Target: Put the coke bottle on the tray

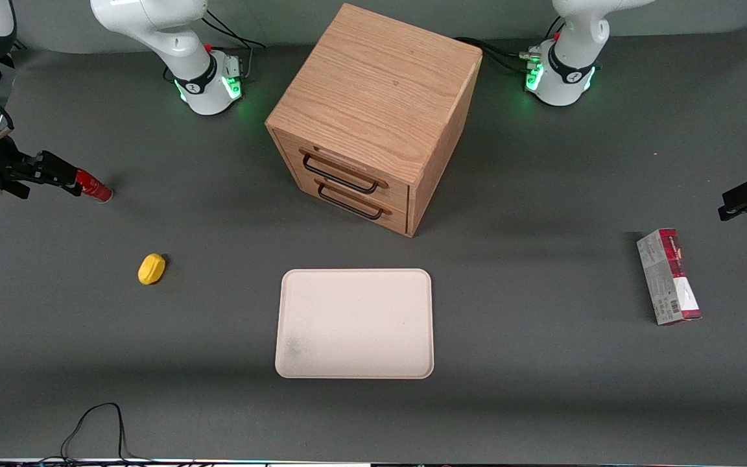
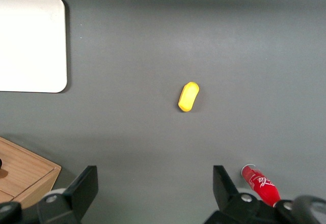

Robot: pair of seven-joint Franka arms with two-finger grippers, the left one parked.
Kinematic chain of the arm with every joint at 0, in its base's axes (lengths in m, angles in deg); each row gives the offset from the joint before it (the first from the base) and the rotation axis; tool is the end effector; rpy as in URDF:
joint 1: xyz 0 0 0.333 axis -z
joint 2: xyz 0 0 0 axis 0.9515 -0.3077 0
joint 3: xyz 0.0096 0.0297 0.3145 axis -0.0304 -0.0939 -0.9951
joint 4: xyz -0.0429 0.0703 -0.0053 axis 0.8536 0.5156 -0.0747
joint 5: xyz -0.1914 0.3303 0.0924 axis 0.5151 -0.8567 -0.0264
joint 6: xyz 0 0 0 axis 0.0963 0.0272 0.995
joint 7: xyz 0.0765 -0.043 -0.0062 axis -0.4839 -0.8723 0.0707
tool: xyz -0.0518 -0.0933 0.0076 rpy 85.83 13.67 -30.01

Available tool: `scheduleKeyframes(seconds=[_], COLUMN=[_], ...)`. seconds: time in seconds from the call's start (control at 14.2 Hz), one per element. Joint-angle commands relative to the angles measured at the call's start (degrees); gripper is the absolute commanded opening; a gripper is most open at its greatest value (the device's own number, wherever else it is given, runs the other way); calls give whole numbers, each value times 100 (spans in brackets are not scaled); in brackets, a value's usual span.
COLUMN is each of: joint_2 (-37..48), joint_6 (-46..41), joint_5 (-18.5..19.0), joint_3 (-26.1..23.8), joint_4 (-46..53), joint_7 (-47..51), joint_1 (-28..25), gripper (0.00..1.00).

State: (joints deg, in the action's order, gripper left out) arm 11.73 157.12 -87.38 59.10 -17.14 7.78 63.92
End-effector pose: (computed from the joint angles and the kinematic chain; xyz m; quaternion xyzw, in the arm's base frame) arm 0.5289 -0.0227 0.5926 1.0000 0.0026 0.0080 0.0030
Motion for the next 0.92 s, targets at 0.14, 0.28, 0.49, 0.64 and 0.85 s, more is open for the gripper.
scheduleKeyframes(seconds=[0.14, 0.28, 0.49, 0.64, 0.85], joint_2=[-35, -53, 175, 272, 535], joint_6=[-168, -168, -371, -143, 961], joint_5=[40, 57, 75, 75, 92], joint_3=[38, 46, 693, 1109, 1724], joint_4=[137, 67, -459, -854, -1994], joint_7=[114, 140, -60, -875, -1237], joint_1=[7, 16, 130, 139, 148], gripper=[100, 100, 100, 100, 100])
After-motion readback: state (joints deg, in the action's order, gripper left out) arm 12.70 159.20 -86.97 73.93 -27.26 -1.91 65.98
